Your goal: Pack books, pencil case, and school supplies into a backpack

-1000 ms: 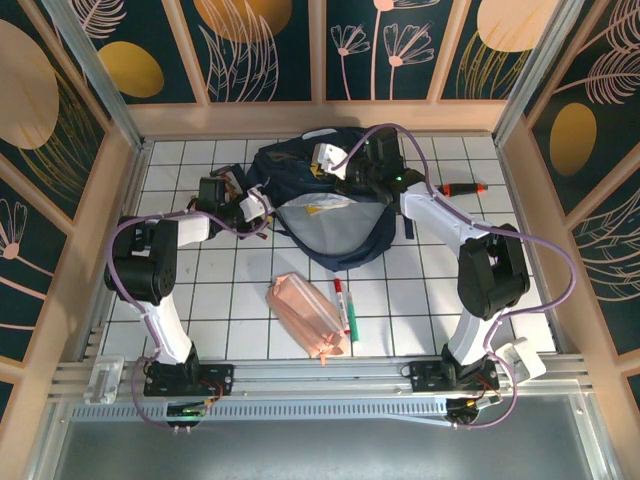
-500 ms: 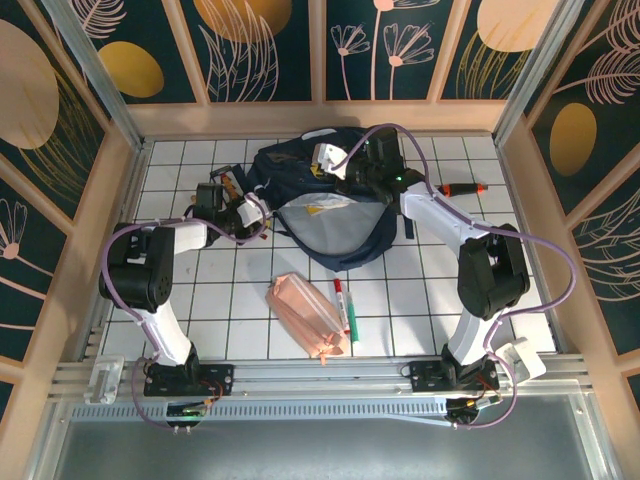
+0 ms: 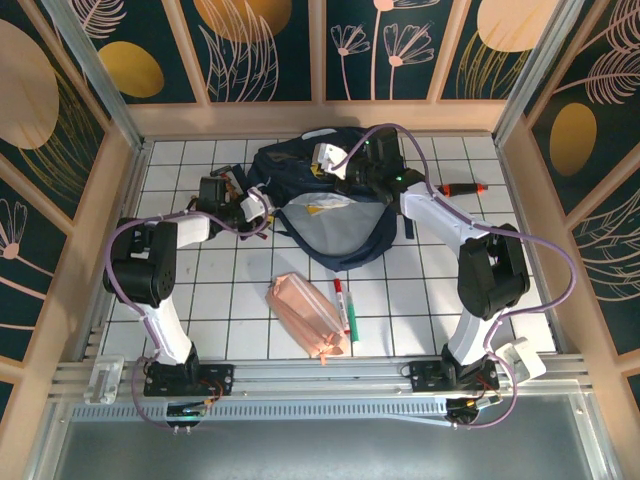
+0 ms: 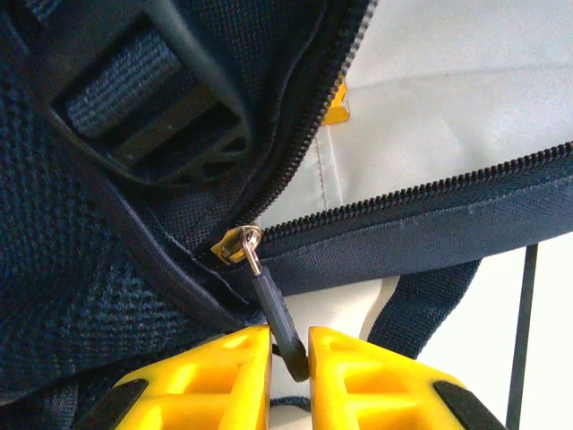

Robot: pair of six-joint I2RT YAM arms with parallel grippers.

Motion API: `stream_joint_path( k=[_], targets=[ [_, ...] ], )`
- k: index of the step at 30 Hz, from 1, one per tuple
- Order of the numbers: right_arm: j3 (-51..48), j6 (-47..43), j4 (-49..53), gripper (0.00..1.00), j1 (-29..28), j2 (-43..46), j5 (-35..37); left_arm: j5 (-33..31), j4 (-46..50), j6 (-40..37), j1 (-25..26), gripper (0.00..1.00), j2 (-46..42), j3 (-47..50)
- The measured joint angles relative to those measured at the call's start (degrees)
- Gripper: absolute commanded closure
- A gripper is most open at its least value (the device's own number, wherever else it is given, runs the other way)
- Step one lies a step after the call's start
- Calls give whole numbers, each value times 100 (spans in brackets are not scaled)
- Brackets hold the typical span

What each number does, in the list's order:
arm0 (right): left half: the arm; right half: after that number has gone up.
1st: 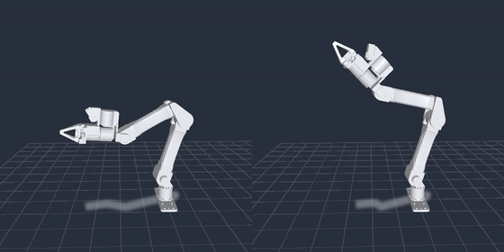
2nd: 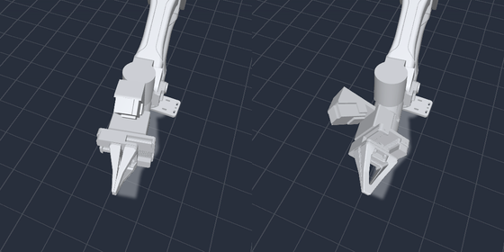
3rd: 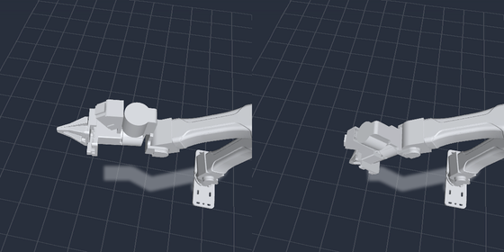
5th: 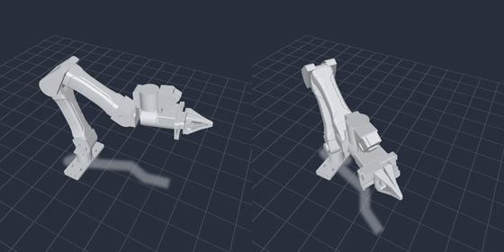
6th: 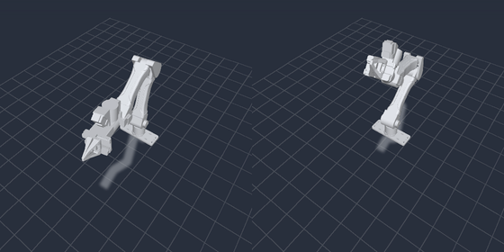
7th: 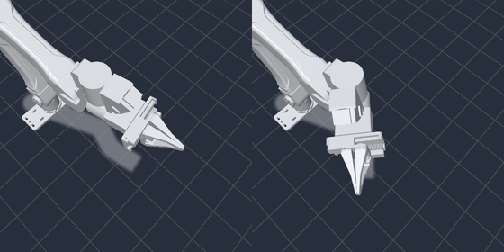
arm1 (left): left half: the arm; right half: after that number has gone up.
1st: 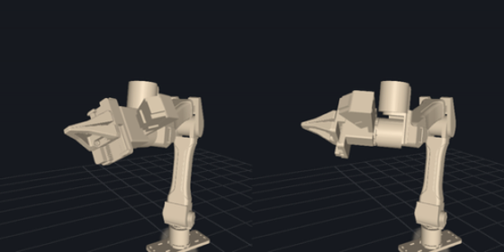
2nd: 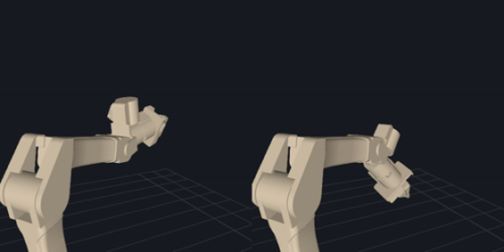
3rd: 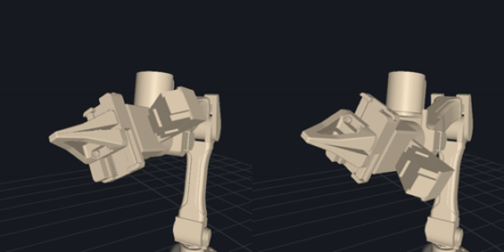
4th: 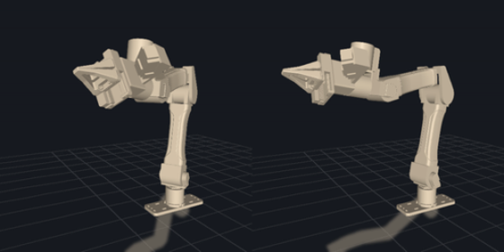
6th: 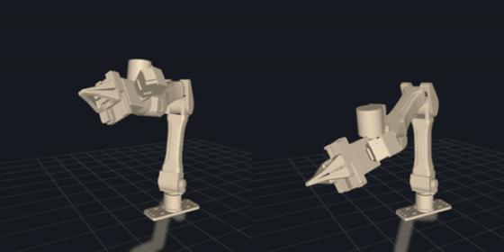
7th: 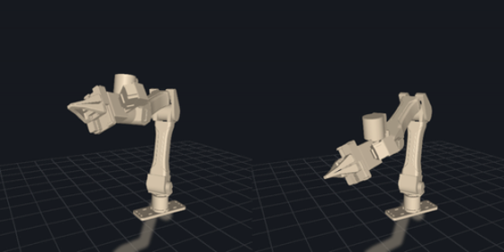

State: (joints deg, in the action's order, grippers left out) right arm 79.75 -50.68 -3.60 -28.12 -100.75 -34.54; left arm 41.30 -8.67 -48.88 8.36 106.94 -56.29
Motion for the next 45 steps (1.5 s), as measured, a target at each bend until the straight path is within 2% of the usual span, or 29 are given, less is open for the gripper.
stream_joint_path(
  k=[6, 17, 21, 23, 24, 33, 40, 45],
  targets=[
    [0, 0, 0, 100, 0, 0, 2, -153, 35, 4, 146, 77, 118, -138],
    [0, 0, 0, 100, 0, 0, 0, -225, 144, 50, 175, 75, 317, -382],
    [0, 0, 0, 100, 0, 0, 2, -240, 149, 92, 179, 83, 337, -417],
    [0, 0, 0, 100, 0, 0, 2, -256, 146, 101, 177, 92, 337, -426],
    [0, 0, 0, 100, 0, 0, 2, -282, 140, 109, 175, 100, 337, -426],
    [-20, -98, 2, 100, 0, 0, 24, -326, -192, 114, 173, 100, 262, -168],
    [-275, -326, 35, 100, -24, 0, 13, -297, -516, 111, 173, 100, -323, 573],
    [-422, -522, 105, 100, -127, -15, 17, -181, -533, 114, 173, 100, -494, 741]
  ],
)
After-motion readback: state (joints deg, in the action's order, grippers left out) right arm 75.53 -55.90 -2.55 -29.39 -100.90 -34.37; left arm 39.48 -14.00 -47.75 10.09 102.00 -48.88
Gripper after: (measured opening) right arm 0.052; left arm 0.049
